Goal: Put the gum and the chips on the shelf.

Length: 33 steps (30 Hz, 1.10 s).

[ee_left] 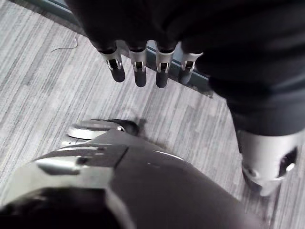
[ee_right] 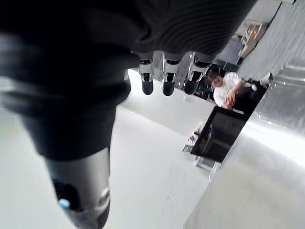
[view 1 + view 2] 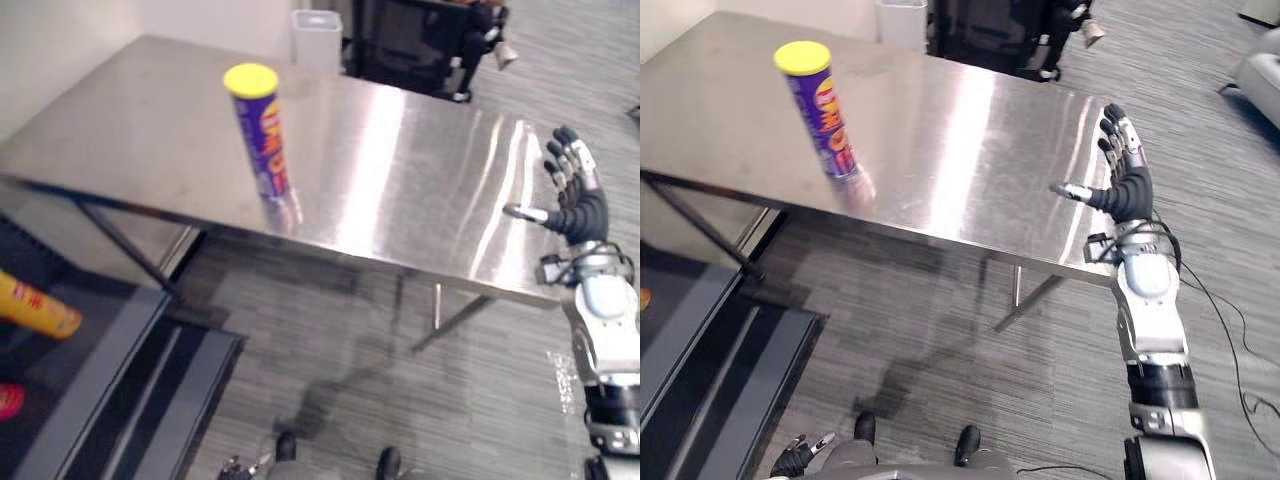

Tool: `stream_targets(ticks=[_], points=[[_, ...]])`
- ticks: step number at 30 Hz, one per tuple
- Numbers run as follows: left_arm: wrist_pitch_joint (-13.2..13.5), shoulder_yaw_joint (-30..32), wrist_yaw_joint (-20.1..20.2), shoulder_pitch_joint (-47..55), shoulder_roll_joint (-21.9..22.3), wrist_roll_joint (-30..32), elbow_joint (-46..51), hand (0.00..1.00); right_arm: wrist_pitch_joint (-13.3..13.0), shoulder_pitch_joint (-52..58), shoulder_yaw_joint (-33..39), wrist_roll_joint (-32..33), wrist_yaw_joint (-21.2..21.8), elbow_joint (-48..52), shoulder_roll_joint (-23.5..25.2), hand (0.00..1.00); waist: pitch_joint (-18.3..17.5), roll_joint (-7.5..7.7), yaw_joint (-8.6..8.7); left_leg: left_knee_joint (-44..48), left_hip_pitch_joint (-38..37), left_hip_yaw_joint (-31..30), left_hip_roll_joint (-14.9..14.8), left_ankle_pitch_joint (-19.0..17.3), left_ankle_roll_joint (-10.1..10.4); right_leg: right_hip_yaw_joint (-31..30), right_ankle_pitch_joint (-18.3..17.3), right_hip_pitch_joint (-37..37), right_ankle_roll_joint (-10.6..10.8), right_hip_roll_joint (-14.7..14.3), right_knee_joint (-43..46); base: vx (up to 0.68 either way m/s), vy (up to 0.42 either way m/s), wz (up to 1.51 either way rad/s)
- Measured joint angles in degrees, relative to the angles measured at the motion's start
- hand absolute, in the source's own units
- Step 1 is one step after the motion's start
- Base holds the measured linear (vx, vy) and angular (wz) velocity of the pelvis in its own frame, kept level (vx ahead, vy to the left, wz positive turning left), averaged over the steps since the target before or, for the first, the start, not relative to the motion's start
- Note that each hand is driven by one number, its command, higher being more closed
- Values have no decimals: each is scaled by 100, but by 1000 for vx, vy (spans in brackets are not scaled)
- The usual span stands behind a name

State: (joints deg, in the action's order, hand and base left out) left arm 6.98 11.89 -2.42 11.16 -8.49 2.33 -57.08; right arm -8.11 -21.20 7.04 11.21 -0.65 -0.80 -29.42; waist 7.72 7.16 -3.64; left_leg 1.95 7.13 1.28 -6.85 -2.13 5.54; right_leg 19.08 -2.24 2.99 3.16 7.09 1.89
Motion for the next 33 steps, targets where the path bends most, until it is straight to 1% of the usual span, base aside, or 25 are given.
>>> stream_targets(ticks=[3, 5, 6, 7, 9, 10, 11, 13, 14, 16, 18, 20, 22, 26, 29, 33], points=[[-2, -84, -2, -20, -42, 1, 13, 0, 50, -565, -347, -5, -81, -495, 0, 0, 39, 67, -218, 11, 167, -156, 20, 36, 0, 22, 11, 79, 15, 4, -6, 19, 18, 25], [-1, -117, -5, -31, -52, 1, 14, 0, 76, -922, -518, -4, -156, -743, -1, 0, 75, 70, -274, 3, 274, -242, 38, 84, -13, 75, 116, 85, 34, -1, -106, 4, 30, 26], [-1, -139, -6, -36, -56, 1, 16, 0, 118, -1095, -570, -4, -162, -852, 0, 0, 97, 94, -326, 1, 308, -269, 62, 95, -28, 76, 153, 77, 46, 10, -165, 5, 31, 19], [-3, -146, -6, -40, -57, 1, 15, 0, 157, -1217, -592, -1, -165, -928, 0, 0, 102, 104, -341, 2, 346, -344, 92, 106, -42, 90, 156, 77, 48, 30, -182, 7, 41, 27], [-2, -153, -9, -63, -64, 1, 17, 0, 176, -1505, -642, 3, -191, -1130, -2, 0, 173, 105, -386, 2, 378, -378, 117, 132, -59, 93, 222, 75, 130, 55, -184, -10, 41, 17], [-2, -154, -12, -100, -65, 0, 18, 0, 192, -1697, -717, 8, -220, -1259, -29, 0, 240, 122, -446, 2, 384, -386, 126, 138, -68, 92, 241, 78, 111, 60, -188, -36, 37, 3], [-1, -156, -21, -155, -71, -3, 18, 0, 209, -1907, -816, 7, -260, -1394, -66, 0, 319, 144, -465, 2, 400, -426, 147, 155, -81, 100, 254, 78, 132, 76, -188, -56, 30, 8], [-2, -156, -53, -252, -76, -17, 28, 0, 237, -2181, -925, -2, -309, -1514, -155, 0, 405, 139, -457, -5, 513, -533, 163, 218, -92, 109, 313, 132, 163, 76, -194, -73, 31, 23], [2, -162, -71, -261, -77, -108, 108, 0, 261, -2376, -997, -12, -331, -1626, -172, 0, 446, 179, -478, -37, 582, -546, 163, 266, -85, 107, 326, 197, 181, 75, -198, -59, 26, 20], [-1, -160, -107, -328, -104, -184, 129, 0, 261, -2596, -1047, -20, -395, -1768, -171, 0, 543, 191, -515, -108, 602, -656, 177, 341, -87, 117, 336, 204, 196, 77, -209, -46, 4, 18], [1, -166, -119, -335, -102, -217, 160, 0, 271, -2699, -1053, -47, -412, -1864, -172, 0, 555, 198, -561, -155, 642, -678, 178, 396, -83, 122, 336, 235, 197, 73, -211, -33, 5, 15], [0, -167, -126, -391, -95, -219, 192, 0, 278, -2951, -1165, -227, -414, -2063, -178, 0, 605, 208, -635, -179, 712, -734, 177, 453, -70, 148, 338, 281, 200, 64, -228, -30, -6, 8], [0, -168, -134, -436, -95, -220, 226, 0, 281, -3044, -1213, -225, -413, -2087, -178, 0, 624, 214, -644, -194, 776, -826, 177, 493, -60, 196, 339, 289, 201, 46, -266, -33, -15, 16], [3, -197, -145, -518, -92, -224, 270, 0, 290, -3517, -1271, -222, -416, -2506, -223, 0, 756, 243, -757, -375, 783, -838, 111, 623, -22, 198, 339, 378, 201, -12, -270, -45, -25, 1], [1, -202, -167, -525, -101, -232, 285, 0, 318, -3801, -1390, -222, -436, -2741, -233, 0, 905, 272, -764, -400, 783, -843, 78, 664, 0, 183, 340, 387, 201, -42, -271, -36, -17, -1], [2, -254, -177, -554, -124, -286, 289, 0, 409, -4045, -1541, -214, -452, -2956, -233, 0, 951, 310, -803, -511, 807, -843, 8, 737, 35, 140, 340, 470, 201, -102, -271, -9, -11, -2]])
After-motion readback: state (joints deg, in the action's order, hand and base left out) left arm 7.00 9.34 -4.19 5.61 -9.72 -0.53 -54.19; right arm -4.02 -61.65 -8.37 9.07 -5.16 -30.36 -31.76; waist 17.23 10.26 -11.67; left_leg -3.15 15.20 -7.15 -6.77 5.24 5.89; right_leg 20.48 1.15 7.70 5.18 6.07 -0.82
